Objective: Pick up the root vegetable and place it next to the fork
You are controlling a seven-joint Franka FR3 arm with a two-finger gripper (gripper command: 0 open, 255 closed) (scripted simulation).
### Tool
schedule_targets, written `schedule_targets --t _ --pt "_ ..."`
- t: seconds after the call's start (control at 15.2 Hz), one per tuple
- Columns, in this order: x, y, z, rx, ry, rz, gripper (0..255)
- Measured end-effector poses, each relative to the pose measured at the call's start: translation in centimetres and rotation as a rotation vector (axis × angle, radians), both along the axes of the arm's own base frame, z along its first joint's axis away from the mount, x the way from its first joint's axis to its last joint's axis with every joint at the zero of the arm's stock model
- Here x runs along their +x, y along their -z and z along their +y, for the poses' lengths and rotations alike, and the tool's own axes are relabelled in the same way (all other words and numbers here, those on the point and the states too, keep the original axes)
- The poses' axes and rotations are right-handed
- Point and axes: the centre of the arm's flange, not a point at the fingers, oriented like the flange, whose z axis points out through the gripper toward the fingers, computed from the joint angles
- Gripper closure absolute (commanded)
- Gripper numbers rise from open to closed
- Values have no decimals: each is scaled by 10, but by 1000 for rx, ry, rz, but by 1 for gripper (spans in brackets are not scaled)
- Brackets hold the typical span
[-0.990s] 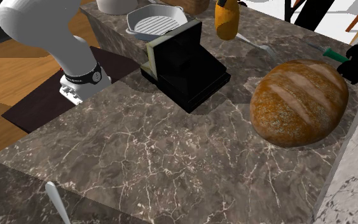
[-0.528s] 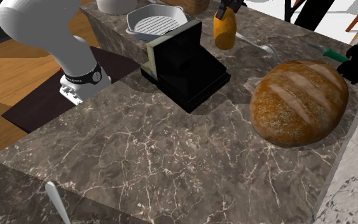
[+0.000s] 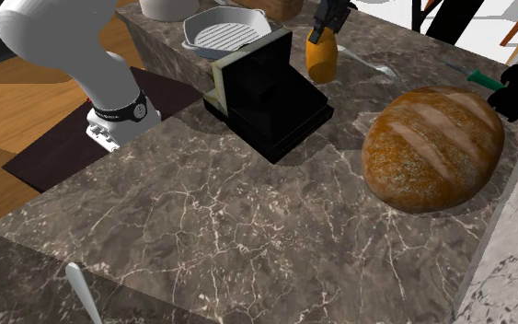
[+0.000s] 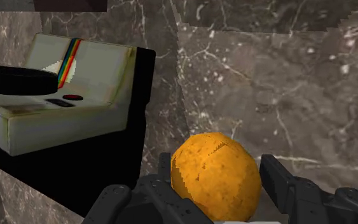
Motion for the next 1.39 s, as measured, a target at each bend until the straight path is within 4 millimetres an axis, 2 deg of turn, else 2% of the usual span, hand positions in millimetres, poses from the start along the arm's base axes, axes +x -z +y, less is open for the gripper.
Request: schedule_targets --t 0.2,0.66,0.73,1.12,1.39 --pt "-1 16 2 3 -3 -1 255" --pt "1 20 0 1 -1 -2 255" --pt "1 21 0 0 0 -1 0" --pt "2 25 -2 -3 2 2 0" --pt "13 -6 16 -2 2 1 0"
